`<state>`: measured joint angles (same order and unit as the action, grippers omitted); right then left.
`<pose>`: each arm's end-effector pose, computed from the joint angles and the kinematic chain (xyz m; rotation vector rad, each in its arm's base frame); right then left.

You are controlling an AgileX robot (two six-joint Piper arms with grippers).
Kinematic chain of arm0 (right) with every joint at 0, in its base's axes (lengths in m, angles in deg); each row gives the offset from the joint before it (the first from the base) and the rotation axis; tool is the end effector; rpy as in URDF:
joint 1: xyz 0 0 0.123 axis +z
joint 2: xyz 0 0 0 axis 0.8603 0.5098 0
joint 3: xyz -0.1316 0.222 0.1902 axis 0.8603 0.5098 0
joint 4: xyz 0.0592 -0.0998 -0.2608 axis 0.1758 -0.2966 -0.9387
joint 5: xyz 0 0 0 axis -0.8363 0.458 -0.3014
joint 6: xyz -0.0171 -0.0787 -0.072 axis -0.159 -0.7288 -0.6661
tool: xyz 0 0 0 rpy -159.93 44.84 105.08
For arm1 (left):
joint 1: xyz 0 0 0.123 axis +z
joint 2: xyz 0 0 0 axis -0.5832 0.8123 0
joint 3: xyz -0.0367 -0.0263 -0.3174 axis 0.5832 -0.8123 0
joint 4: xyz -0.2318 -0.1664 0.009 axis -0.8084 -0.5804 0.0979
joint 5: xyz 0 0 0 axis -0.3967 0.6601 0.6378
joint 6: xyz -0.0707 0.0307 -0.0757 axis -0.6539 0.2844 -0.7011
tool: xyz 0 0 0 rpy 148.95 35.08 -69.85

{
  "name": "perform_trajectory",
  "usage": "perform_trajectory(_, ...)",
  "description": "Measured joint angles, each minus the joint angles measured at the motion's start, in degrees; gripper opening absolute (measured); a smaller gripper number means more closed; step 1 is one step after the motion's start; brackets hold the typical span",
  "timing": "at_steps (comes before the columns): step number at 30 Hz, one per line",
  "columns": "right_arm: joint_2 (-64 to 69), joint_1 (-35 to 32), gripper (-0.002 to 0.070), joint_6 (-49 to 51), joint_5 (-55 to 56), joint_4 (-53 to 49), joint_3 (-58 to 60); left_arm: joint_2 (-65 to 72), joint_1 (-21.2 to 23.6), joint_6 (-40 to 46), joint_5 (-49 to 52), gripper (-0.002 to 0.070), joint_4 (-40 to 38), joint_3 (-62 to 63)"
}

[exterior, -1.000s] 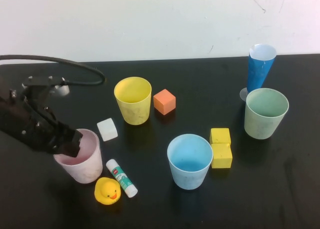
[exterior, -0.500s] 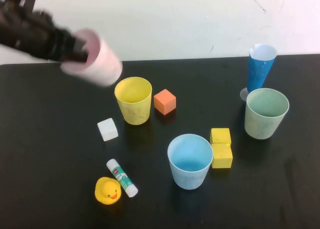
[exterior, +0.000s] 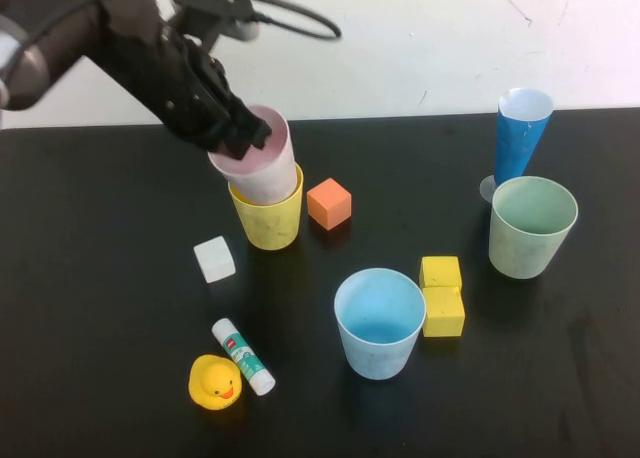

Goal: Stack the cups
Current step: Place the pink cup on the yellow cup, then pick up the green cup

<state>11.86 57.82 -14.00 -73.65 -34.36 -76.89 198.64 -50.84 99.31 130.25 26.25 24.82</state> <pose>0.1524 0.0258 0.2907 -0.7897 2.0898 -0.0330 0.4653 -0.1482 0.3432 0.6646 2.4557 -0.2786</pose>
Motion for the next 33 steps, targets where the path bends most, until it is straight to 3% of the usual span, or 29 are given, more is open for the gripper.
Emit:
perform_trajectory(4, 0.2, 0.0, -0.0001, -2.4, 0.0, 2.8, 0.0, 1.2, -0.6, -1.0, 0.0, 0.0073, 2.2, 0.1)
perform_trajectory(8, 2.7, 0.0, -0.0001, -5.3, -0.3, 6.9, -0.3, 1.1, -0.7, -1.1, -0.7, 0.0248, 2.7, 0.2)
perform_trajectory(10, 5.2, 0.0, -0.0001, -6.5, -1.1, 8.2, -1.3, 1.0, -0.7, -1.4, -1.7, 0.0292, 3.2, 0.2)
perform_trajectory(12, 8.1, 0.0, -0.0001, -7.3, -2.1, 9.0, -3.0, 0.4, -0.7, -2.0, -2.6, 0.0256, 5.0, 0.2)
perform_trajectory(15, 13.7, 0.8, -0.0001, -8.5, -4.6, 10.4, -7.9, -2.2, -0.7, -3.5, -3.9, 0.0106, 8.3, 0.2)
perform_trajectory(17, 19.0, 1.9, -0.0001, -9.3, -5.9, 11.2, -12.7, -4.6, -0.7, -3.9, -4.8, 0.0045, 9.7, 0.2)
perform_trajectory(26, 40.4, 7.3, 0.0013, -5.9, -9.0, 4.8, -35.1, -22.3, -0.7, -6.4, -14.4, 0.0003, 9.0, -9.7)
perform_trajectory(28, 44.5, 7.6, 0.0062, -3.1, -11.2, 1.8, -39.7, -26.3, -0.7, -6.4, -17.9, 0.0002, 8.7, -15.3)
perform_trajectory(33, 51.9, 7.7, 0.0316, 3.4, -14.3, -4.0, -47.0, -34.9, -0.7, -6.4, -24.9, 0.0002, 8.5, -28.1)
